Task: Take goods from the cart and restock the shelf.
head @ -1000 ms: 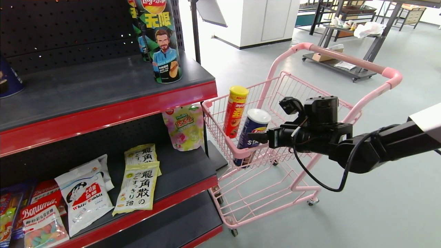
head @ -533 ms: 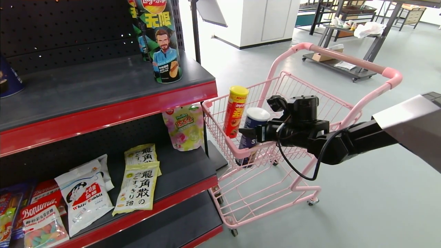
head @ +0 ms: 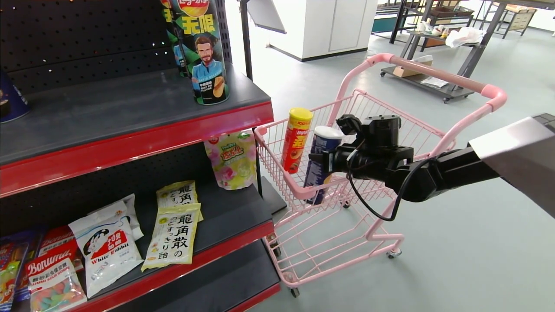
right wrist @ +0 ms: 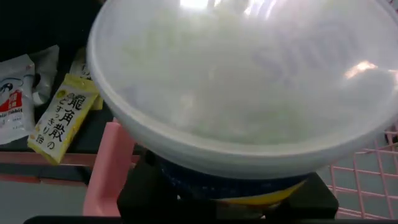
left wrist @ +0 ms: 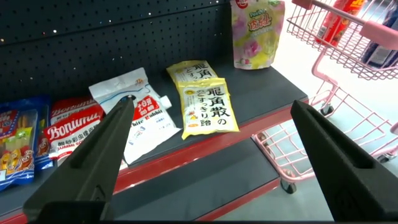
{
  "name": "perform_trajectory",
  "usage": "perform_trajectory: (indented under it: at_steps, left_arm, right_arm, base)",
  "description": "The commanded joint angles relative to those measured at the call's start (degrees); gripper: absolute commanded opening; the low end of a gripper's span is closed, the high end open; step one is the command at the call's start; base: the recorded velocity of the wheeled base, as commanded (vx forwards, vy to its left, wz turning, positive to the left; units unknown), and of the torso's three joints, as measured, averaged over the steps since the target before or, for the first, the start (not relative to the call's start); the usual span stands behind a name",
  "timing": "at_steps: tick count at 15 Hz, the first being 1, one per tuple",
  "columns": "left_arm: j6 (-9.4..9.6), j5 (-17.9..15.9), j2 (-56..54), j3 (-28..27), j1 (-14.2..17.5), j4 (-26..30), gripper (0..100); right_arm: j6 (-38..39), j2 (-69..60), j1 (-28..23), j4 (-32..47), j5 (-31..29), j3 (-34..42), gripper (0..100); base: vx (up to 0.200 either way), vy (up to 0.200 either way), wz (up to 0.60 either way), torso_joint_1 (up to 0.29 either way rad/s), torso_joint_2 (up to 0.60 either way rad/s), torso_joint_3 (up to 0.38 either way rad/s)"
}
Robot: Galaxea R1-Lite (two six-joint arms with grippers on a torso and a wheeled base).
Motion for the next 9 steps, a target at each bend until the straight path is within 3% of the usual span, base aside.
perform_trajectory:
  at_steps: [1, 6, 8, 9]
  left_arm:
    - [-0.04, -0.05, 0.05, 0.01, 0.01, 0.07, 100]
    - [-0.04, 0.04, 0.05, 0.01, 0.01, 0.07, 100]
    - [0.05, 0.04, 0.05, 0.01, 0.01, 0.07, 100]
    - [-0.04, -0.05, 0.05, 0.01, 0.01, -0.02, 100]
  right_arm:
    - [-0.67, -7.04, -0.39, 0.47, -0.16, -0.32, 0]
    - [-1.90, -22.59, -0.39, 5.31, -0.25, 3.02, 0]
    - [-1.98, -29.45, 1.37, 5.48, -1.92, 8.29, 0]
    - [-2.34, -36.57, 3.92, 9.35, -4.38, 14.88, 0]
  base:
    - [0.000, 0.000, 0.00, 0.000, 0.00, 0.000]
    - [0.000, 0.000, 0.00, 0.000, 0.00, 0.000]
    - [0.000, 0.000, 0.00, 0.000, 0.00, 0.000]
    - [0.000, 0.000, 0.00, 0.000, 0.00, 0.000]
